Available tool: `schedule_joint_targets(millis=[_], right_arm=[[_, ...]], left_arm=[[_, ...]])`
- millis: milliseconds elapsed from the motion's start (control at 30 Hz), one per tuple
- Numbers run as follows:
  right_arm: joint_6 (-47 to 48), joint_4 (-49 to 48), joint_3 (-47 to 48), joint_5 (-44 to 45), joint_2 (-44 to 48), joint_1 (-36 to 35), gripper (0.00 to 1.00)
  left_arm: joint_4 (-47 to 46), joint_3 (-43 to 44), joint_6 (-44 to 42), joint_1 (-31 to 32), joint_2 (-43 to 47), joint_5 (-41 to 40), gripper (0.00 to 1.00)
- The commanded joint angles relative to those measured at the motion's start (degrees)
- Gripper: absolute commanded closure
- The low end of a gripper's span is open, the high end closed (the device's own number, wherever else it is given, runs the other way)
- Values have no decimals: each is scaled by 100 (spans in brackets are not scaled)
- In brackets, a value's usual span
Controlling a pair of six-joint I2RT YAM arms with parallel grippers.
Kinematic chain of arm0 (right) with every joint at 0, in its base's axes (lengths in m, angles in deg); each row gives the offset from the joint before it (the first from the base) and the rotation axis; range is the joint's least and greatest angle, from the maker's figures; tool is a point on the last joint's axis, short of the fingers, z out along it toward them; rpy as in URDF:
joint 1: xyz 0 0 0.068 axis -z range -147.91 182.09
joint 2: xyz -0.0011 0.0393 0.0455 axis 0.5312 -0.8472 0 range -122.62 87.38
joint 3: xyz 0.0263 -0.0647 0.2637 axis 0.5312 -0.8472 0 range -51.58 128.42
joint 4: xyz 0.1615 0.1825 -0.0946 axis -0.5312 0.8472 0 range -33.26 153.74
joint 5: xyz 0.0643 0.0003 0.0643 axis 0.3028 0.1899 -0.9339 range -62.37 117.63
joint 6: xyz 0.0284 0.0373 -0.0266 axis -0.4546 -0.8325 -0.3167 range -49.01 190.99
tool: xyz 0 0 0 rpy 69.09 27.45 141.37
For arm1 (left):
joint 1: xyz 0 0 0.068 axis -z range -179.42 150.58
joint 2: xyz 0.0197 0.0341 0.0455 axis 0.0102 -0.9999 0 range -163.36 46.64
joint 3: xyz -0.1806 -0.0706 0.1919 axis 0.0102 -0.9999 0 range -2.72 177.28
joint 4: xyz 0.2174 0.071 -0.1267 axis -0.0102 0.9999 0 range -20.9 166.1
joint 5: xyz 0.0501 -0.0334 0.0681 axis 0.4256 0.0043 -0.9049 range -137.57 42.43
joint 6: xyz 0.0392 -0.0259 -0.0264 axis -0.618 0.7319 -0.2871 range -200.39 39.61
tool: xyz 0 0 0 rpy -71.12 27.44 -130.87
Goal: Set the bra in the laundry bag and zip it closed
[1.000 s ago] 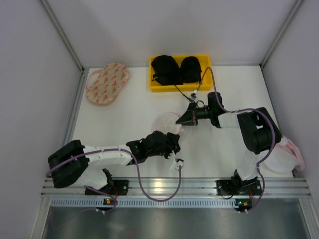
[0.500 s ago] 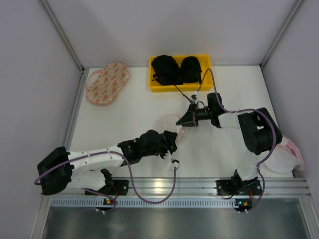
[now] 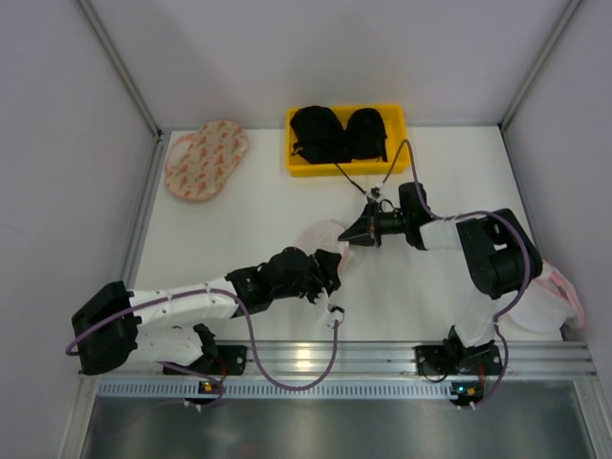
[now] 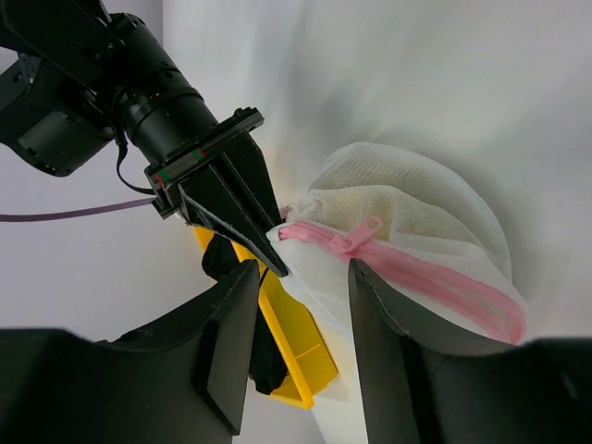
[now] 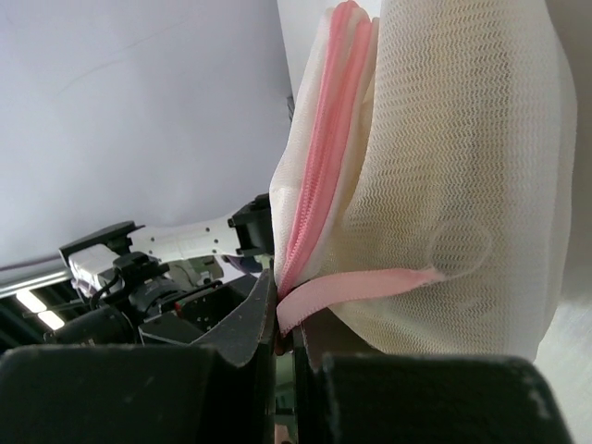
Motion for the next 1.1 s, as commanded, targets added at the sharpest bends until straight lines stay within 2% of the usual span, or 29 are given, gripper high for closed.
schedule_joint_targets(millis=[0, 267, 600, 1067], right_arm=[[-461, -408, -77, 126, 264, -88, 100], [-646, -478, -138, 240, 263, -62, 100], [-1393, -1304, -340, 91, 228, -79, 100], [-1350, -1296, -437, 82, 220, -194, 100]], left_arm=[[-72, 230, -158, -17, -2, 239, 51], [-63, 169, -219, -17, 33, 467, 51], [-72, 178, -298, -17, -187, 240, 51], [-388, 248, -509, -17, -495, 133, 54]])
